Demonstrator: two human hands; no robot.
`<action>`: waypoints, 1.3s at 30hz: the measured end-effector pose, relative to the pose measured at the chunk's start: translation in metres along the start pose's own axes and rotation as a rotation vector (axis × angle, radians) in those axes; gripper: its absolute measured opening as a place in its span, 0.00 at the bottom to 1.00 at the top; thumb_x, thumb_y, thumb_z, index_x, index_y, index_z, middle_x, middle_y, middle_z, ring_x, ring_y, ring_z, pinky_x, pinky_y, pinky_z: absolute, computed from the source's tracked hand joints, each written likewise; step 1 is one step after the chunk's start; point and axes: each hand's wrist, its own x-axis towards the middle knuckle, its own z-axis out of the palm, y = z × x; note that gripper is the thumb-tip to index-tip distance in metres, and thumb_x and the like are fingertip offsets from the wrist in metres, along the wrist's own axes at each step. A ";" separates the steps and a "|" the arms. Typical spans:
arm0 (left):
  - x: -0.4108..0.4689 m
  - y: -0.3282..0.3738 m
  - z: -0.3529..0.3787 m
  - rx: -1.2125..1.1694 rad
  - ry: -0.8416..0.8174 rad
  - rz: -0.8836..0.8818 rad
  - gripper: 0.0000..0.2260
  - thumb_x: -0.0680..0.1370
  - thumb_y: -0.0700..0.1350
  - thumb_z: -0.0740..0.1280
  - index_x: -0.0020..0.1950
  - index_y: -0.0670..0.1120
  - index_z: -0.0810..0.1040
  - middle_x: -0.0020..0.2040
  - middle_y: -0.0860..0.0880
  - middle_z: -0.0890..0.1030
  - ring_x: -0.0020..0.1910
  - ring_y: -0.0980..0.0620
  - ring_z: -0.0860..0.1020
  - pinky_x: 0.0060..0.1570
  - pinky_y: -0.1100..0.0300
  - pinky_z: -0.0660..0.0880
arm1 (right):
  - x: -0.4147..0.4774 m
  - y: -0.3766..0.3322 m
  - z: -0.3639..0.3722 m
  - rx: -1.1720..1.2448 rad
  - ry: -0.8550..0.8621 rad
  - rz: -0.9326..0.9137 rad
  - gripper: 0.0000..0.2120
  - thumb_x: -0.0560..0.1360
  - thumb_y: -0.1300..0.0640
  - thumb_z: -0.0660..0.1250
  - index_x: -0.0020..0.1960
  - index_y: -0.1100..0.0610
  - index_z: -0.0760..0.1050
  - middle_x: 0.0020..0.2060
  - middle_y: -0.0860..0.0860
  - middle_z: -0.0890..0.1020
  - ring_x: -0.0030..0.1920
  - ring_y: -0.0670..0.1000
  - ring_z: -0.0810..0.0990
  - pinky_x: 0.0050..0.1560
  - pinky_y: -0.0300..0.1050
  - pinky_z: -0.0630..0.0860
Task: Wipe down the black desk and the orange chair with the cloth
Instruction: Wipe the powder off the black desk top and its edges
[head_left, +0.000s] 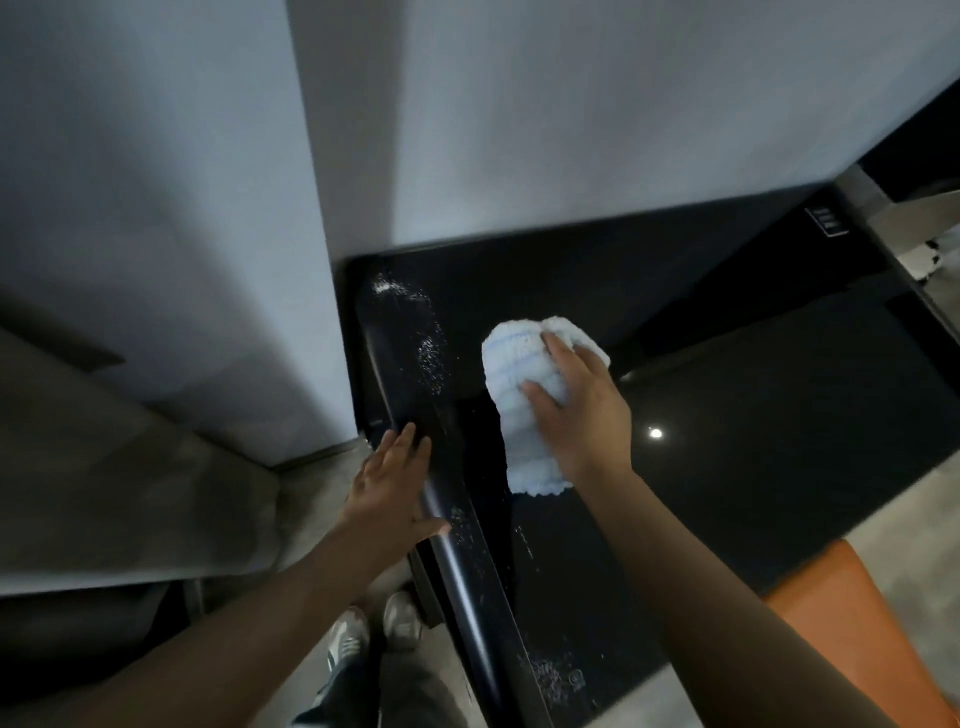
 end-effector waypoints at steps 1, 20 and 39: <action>0.002 -0.005 -0.003 0.003 0.014 -0.012 0.43 0.75 0.64 0.62 0.78 0.47 0.41 0.78 0.48 0.36 0.77 0.48 0.38 0.75 0.56 0.42 | 0.015 -0.006 0.003 -0.015 -0.002 -0.030 0.26 0.79 0.46 0.62 0.75 0.44 0.61 0.71 0.48 0.68 0.62 0.48 0.74 0.48 0.38 0.68; 0.036 -0.058 0.004 -0.204 0.064 -0.233 0.42 0.75 0.63 0.64 0.79 0.50 0.44 0.79 0.49 0.40 0.77 0.49 0.38 0.76 0.50 0.48 | 0.206 -0.094 0.109 -0.236 -0.251 -0.249 0.27 0.78 0.49 0.64 0.75 0.45 0.62 0.72 0.52 0.67 0.67 0.54 0.71 0.55 0.50 0.75; 0.046 -0.050 -0.010 -0.268 0.022 -0.170 0.41 0.75 0.62 0.64 0.79 0.49 0.45 0.79 0.50 0.42 0.78 0.50 0.43 0.76 0.52 0.48 | 0.138 -0.063 0.104 -0.253 -0.272 -0.254 0.23 0.79 0.48 0.62 0.72 0.47 0.65 0.68 0.51 0.66 0.63 0.53 0.71 0.44 0.44 0.69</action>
